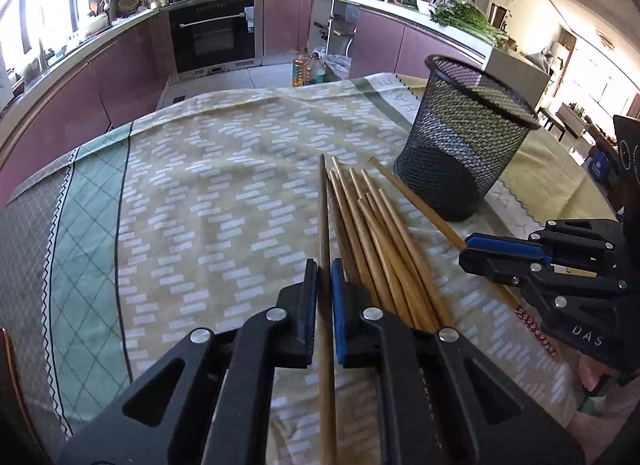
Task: Organize utensils
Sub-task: 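Grasp one chopstick from the pile with the left tool while the right tool grasps another, then lift the chopstick with the left tool over the mesh cup while the right tool does likewise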
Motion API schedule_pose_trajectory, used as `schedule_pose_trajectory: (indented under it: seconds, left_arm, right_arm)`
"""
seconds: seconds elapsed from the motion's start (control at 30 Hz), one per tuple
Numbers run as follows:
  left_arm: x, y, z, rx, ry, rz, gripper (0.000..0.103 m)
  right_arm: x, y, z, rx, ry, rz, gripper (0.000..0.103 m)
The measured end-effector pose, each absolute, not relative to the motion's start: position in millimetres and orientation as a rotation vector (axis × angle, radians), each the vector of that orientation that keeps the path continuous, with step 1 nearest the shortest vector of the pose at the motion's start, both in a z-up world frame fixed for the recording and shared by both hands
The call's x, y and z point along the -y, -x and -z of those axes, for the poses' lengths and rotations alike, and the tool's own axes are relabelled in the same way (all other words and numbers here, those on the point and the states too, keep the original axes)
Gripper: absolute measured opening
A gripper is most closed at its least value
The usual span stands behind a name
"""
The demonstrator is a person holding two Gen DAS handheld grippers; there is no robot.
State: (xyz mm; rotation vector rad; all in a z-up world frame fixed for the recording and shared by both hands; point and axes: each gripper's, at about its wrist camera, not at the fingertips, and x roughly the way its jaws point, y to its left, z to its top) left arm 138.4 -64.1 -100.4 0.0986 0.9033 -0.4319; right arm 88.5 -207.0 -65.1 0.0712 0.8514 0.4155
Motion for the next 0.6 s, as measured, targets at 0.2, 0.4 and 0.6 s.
schedule_pose_trajectory:
  seconds: [0.2,0.4,0.6]
  left_arm:
    - [56,-125,71,-0.847,-0.07,0.477,0.008]
    - [47,-113,34,-0.791,-0.023,0.542,0.008]
    - [36,-98,1,-0.721,0.028,0.594,0.008]
  right_arm:
    - [217,-76,41,-0.772,-0.098,-0.454,0.006]
    - [232,-66,15,-0.677,-0.123,-0.466,0.006]
    - [244,-57,-8,-0.591,-0.129,-0.462,0.006]
